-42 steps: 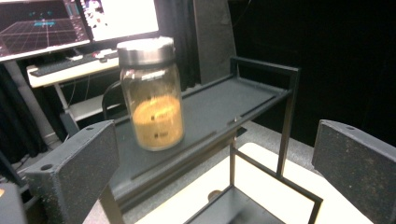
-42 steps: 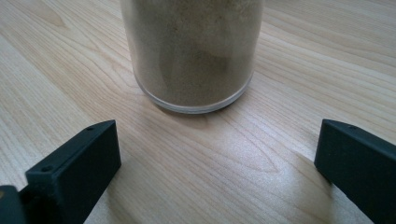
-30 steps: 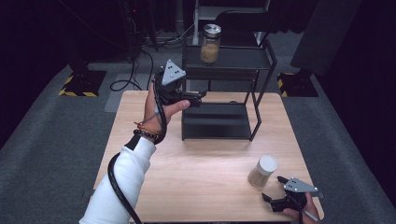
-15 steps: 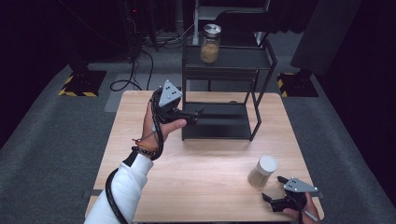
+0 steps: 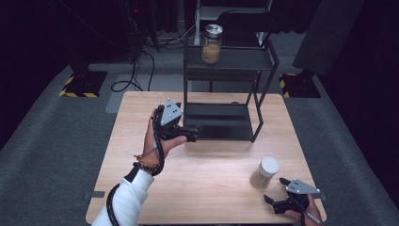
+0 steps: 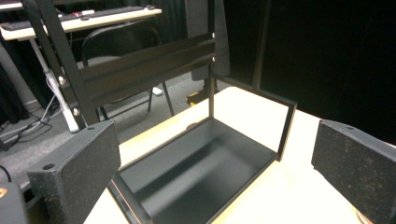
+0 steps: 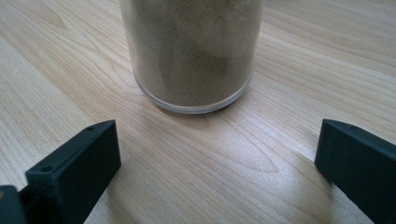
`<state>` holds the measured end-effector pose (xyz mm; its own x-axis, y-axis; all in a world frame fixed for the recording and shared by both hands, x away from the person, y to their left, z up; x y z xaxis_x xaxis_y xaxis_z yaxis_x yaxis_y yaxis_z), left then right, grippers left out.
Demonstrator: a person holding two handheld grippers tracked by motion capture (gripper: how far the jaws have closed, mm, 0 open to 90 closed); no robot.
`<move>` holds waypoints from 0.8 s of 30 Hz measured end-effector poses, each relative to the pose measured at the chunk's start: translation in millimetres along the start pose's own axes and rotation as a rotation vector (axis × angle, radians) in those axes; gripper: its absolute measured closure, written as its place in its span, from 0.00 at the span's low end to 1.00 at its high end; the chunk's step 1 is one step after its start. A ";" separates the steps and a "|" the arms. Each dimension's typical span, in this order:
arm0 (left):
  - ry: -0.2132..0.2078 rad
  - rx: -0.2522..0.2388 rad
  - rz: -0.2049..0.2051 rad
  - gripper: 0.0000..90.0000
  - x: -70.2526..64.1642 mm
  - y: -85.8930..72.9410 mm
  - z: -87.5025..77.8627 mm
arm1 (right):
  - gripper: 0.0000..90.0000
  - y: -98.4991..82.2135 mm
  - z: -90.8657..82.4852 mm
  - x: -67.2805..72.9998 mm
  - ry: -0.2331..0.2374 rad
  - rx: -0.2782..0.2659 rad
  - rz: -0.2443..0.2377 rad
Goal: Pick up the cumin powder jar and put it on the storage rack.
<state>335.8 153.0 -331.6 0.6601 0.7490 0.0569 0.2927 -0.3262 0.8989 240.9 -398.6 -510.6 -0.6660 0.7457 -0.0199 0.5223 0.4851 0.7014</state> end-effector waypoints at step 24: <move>0.042 0.074 -0.032 0.01 -14.3 -72.1 3.5 | 0.00 -0.4 -0.1 0.7 -0.004 -0.003 -0.004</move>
<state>307.7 163.8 -398.7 0.6204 0.7828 0.0486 0.3643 -0.3425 0.8660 240.2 -398.3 -510.8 -0.6662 0.7454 -0.0253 0.5181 0.4870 0.7032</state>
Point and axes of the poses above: each handheld gripper's, and its own axes: z roughly forward along the jaws, y roughly out of its top, x roughly to its left, the point moved 5 cm from there along z, roughly forward along the jaws, and after that the axes turned 11 degrees about x, right-handed, at the moved point
